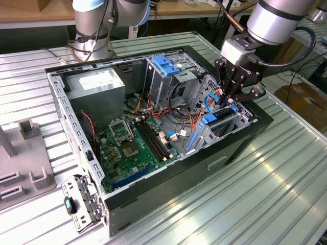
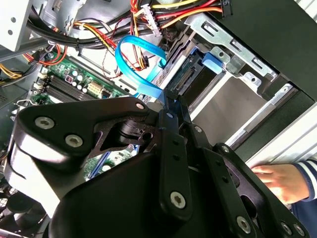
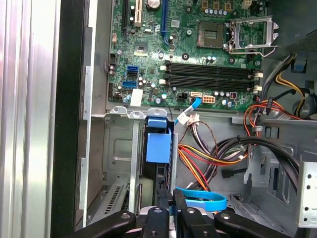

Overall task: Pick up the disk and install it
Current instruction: 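Insert the first disk wire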

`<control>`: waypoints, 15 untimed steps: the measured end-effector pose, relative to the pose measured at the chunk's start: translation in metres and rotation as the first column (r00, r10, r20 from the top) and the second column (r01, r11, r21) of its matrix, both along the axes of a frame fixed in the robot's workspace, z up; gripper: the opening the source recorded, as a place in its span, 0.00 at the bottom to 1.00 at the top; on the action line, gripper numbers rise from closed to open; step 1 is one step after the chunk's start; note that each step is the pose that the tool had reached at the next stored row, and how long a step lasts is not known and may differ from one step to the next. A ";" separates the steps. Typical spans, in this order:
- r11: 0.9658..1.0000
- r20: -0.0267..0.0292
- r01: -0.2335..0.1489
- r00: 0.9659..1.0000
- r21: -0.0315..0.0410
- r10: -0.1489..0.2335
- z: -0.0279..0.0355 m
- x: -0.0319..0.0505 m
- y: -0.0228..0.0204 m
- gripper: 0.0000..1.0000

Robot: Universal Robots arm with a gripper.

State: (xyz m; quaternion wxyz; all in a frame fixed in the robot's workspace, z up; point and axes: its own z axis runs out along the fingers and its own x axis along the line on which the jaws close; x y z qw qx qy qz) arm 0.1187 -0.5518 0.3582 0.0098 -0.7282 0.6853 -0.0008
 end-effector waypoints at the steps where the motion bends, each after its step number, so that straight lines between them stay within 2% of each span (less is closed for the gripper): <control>1: 1.000 0.000 0.000 1.000 0.000 0.000 0.0000 -0.0004 0.0000 0.16; 5: 1.000 0.001 0.000 1.000 0.000 0.000 0.0000 -0.0014 -0.0001 0.16; 8: 1.000 0.007 -0.001 1.000 0.000 0.001 -0.0002 -0.0026 -0.0005 0.16; 10: 1.000 0.014 -0.001 1.000 0.001 0.001 -0.0004 -0.0041 -0.0010 0.16; 15: 1.000 0.015 -0.003 1.000 0.001 0.003 -0.0005 -0.0043 -0.0011 0.16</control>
